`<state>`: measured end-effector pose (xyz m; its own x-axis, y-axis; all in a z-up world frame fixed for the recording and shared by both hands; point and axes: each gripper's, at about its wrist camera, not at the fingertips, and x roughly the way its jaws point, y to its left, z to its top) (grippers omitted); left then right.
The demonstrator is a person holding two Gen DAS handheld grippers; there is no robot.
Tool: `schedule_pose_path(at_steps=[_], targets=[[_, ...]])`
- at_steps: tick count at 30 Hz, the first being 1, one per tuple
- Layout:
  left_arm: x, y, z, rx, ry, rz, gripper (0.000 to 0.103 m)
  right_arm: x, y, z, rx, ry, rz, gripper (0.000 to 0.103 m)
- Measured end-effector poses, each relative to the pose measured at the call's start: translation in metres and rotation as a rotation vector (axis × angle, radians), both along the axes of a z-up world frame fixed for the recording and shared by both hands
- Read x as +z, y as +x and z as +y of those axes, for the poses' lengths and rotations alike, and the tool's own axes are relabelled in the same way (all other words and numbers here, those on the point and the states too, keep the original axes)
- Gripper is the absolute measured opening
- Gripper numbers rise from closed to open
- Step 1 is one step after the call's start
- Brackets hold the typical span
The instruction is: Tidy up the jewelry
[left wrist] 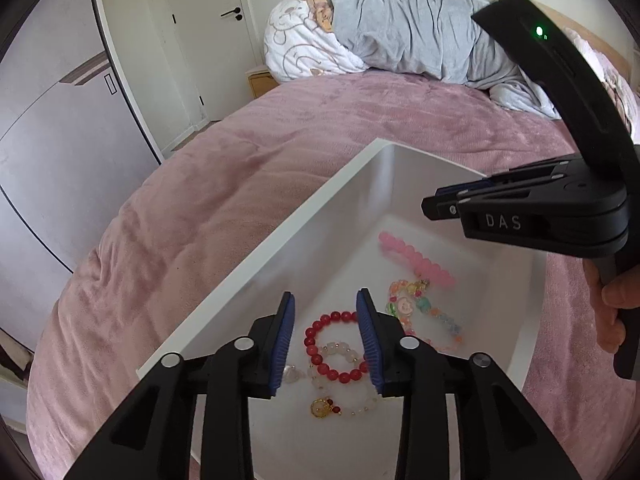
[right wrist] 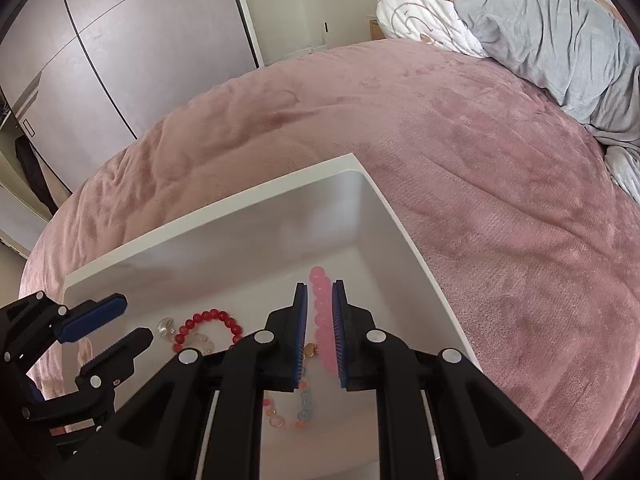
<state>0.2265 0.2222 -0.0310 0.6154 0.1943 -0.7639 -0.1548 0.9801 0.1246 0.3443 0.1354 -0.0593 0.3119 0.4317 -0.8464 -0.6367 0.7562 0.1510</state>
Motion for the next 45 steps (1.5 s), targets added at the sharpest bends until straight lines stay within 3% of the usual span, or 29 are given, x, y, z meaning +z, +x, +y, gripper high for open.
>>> schedule_pose_path(at_steps=[6,10,12,14,15,18,21,24,29,33,36,39,42,45], targets=[[0.050,-0.036,0.009,0.092,-0.048,-0.208,0.051,0.039,-0.011,-0.021,0.011,0.090,-0.028,0.015],[0.088,-0.066,0.010,0.120,-0.020,-0.322,0.062,0.080,-0.027,-0.045,0.019,0.194,-0.061,0.015],[0.106,-0.083,0.006,0.125,0.011,-0.374,0.069,0.100,-0.040,-0.057,0.034,0.224,-0.099,0.023],[0.119,-0.101,0.001,0.131,0.037,-0.414,0.082,0.117,-0.058,-0.067,0.053,0.227,-0.174,0.042],[0.124,-0.109,-0.001,0.134,0.047,-0.426,0.085,0.123,-0.067,-0.072,0.066,0.217,-0.217,0.046],[0.130,-0.130,-0.012,0.134,0.063,-0.428,0.090,0.133,-0.095,-0.085,0.099,0.192,-0.302,0.051],[0.124,-0.147,-0.024,0.146,0.089,-0.425,0.093,0.132,-0.121,-0.097,0.131,0.181,-0.339,0.066],[0.112,-0.162,-0.035,0.177,0.108,-0.414,0.099,0.123,-0.147,-0.104,0.155,0.165,-0.378,0.074],[0.083,-0.183,-0.037,0.265,0.012,-0.423,0.099,0.097,-0.182,-0.110,0.160,0.193,-0.430,0.087],[0.056,-0.192,-0.028,0.347,-0.045,-0.395,0.099,0.073,-0.201,-0.106,0.172,0.178,-0.471,0.091],[0.037,-0.197,-0.024,0.400,-0.028,-0.399,0.099,0.061,-0.208,-0.102,0.166,0.188,-0.498,0.096],[0.023,-0.205,-0.025,0.436,-0.021,-0.409,0.099,0.049,-0.206,-0.101,0.143,0.222,-0.471,0.097],[0.010,-0.207,-0.026,0.428,-0.037,-0.396,0.099,0.040,-0.207,-0.099,0.141,0.231,-0.476,0.098],[0.000,-0.206,-0.032,0.414,-0.006,-0.384,0.099,0.034,-0.208,-0.098,0.139,0.231,-0.496,0.098]])
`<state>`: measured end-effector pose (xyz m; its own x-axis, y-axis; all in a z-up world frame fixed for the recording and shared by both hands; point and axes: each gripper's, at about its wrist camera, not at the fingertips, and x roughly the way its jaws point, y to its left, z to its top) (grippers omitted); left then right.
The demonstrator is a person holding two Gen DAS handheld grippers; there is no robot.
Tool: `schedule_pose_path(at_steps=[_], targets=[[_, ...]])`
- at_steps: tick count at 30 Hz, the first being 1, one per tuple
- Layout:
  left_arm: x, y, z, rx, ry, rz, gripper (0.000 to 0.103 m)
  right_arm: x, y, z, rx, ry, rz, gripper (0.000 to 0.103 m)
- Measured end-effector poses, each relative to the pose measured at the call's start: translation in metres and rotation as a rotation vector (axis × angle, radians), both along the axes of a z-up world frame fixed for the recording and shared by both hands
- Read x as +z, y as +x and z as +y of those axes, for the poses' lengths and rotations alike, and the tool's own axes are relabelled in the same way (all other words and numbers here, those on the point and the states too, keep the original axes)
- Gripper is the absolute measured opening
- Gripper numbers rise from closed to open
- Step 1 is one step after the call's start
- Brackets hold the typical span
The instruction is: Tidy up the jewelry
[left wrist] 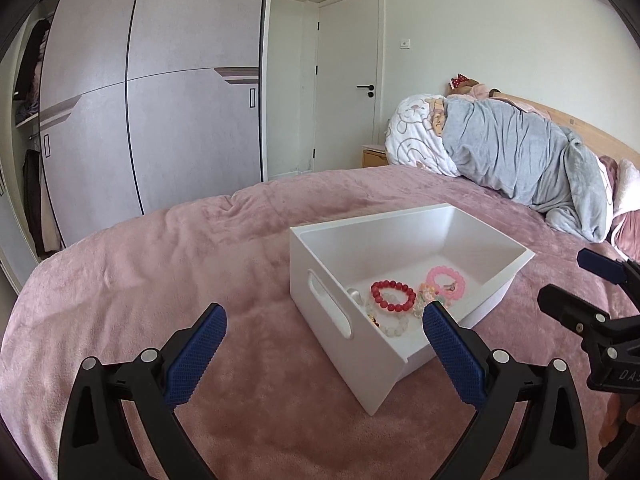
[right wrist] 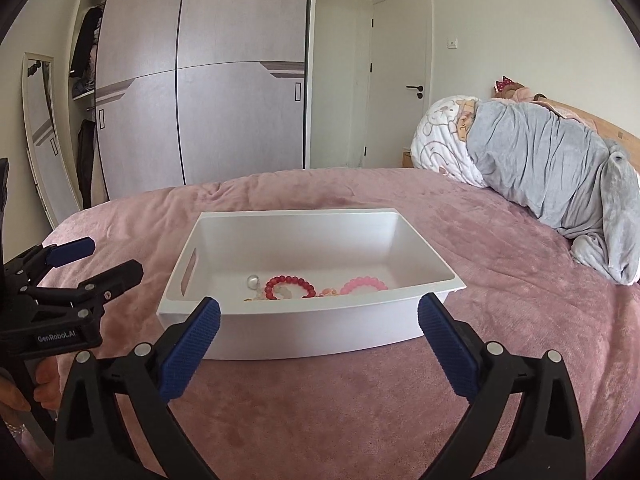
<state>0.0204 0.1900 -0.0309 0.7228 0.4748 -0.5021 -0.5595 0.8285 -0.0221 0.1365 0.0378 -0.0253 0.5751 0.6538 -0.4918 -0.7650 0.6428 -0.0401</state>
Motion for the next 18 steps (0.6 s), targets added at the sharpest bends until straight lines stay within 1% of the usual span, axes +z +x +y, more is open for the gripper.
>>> schedule_pose_path(at_steps=[2,5,7,18], targets=[[-0.004,-0.003,-0.005,0.002,0.013,-0.002,0.099,-0.003,0.000,0.000,0.003,0.006,0.003,0.098],[-0.010,-0.002,-0.007,-0.008,-0.002,0.004,0.099,-0.007,0.001,0.001,0.005,0.006,0.007,0.098],[-0.012,-0.001,-0.009,-0.009,0.003,0.011,0.099,-0.008,0.000,0.001,0.006,0.002,-0.001,0.098],[-0.005,0.002,-0.015,-0.030,-0.002,0.002,0.099,-0.010,-0.002,0.000,0.013,0.005,0.001,0.098]])
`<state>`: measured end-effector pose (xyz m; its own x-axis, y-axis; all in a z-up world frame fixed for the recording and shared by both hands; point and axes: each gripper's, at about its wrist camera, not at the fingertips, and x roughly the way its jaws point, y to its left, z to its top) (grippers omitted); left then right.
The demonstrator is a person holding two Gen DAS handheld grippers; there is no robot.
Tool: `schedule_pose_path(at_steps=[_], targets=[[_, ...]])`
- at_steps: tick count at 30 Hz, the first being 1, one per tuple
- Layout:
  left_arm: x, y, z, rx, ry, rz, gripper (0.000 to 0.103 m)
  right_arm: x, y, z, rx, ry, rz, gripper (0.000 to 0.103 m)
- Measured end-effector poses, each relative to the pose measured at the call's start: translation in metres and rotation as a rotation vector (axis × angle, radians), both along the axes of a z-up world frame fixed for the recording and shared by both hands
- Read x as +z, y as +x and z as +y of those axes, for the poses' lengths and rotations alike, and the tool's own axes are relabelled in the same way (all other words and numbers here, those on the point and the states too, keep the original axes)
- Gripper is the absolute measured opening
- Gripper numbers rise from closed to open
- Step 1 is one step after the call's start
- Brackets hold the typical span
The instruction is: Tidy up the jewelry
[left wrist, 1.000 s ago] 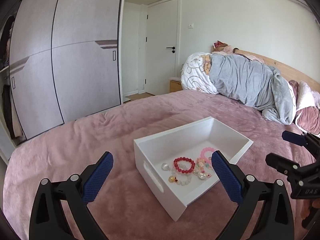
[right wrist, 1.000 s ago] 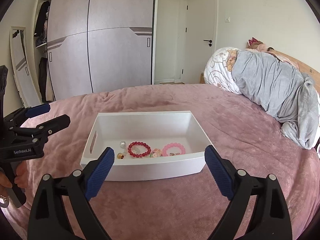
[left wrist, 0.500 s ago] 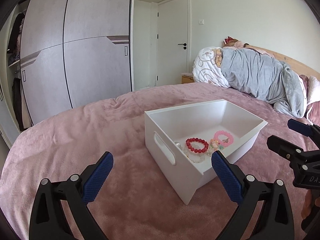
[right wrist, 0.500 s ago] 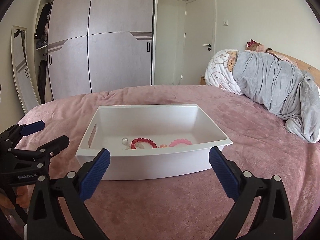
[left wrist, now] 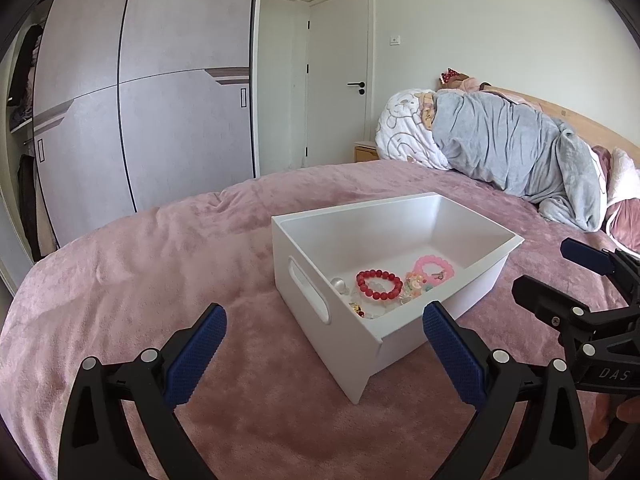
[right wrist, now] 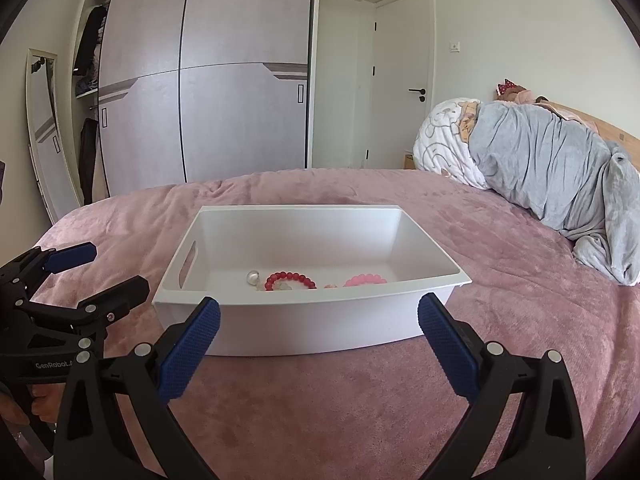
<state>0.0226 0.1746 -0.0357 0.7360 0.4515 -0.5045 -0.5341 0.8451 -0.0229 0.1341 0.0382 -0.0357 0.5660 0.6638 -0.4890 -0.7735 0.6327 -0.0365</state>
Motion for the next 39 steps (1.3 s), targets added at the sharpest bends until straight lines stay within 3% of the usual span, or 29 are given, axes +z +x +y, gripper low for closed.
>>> schedule_pose_path(at_steps=[13,18,39], targets=[[0.004,-0.001,-0.011,-0.018,0.051,-0.012,0.099,0.001,0.001,0.000,0.003,0.012,0.026,0.098],[0.006,-0.001,-0.008,-0.023,0.032,-0.013,0.099,0.002,0.005,-0.002,0.001,0.029,0.050,0.098],[0.003,0.003,-0.009,0.015,0.087,0.014,0.099,0.000,0.011,-0.003,-0.016,0.017,0.061,0.098]])
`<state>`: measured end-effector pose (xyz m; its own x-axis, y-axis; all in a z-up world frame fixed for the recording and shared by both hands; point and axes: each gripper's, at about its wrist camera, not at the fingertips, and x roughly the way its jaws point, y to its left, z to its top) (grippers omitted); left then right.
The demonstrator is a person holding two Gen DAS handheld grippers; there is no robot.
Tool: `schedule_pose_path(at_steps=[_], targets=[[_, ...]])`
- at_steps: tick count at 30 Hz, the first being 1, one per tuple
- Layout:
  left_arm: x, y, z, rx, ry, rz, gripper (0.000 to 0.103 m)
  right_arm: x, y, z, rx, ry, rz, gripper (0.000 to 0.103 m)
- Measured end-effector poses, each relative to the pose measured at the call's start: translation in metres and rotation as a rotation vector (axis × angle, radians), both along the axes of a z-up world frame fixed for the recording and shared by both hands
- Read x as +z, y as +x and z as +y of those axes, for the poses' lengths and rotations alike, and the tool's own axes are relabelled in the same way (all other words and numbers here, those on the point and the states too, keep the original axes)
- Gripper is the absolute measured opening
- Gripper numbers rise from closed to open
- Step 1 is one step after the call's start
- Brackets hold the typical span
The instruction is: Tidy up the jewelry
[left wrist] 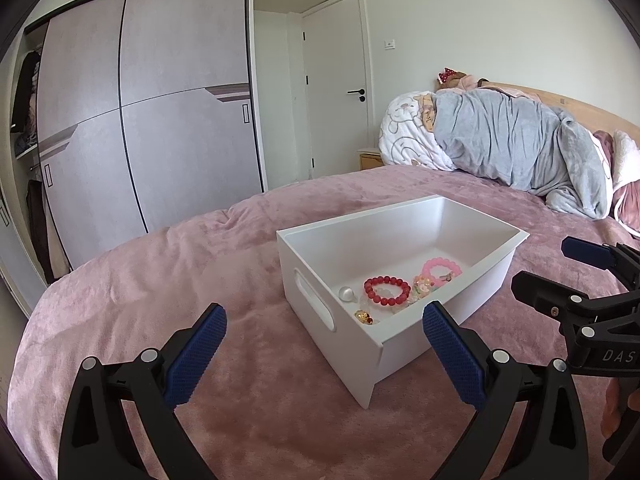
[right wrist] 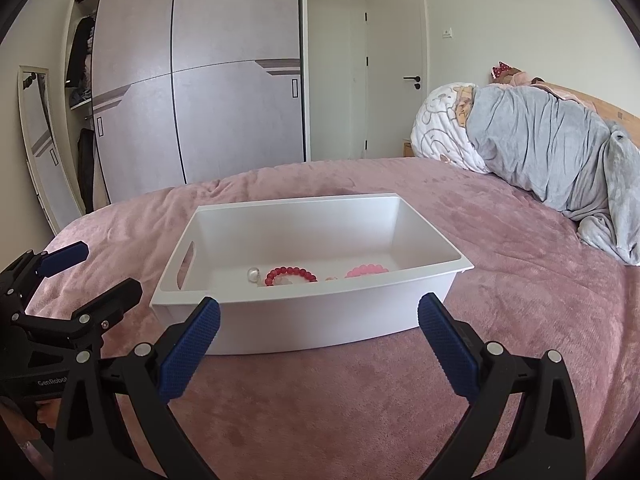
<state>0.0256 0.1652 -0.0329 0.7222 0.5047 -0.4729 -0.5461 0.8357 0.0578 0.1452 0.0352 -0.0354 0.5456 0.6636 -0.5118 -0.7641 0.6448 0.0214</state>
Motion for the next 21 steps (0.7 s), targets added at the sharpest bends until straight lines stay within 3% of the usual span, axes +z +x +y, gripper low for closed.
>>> schedule_pose_path(at_steps=[21], targets=[[0.0028,-0.0005,0.0019,-0.013,-0.015,-0.019,0.099,-0.0014,0.0010,-0.0011,-0.019,-0.007,0.000,0.098]])
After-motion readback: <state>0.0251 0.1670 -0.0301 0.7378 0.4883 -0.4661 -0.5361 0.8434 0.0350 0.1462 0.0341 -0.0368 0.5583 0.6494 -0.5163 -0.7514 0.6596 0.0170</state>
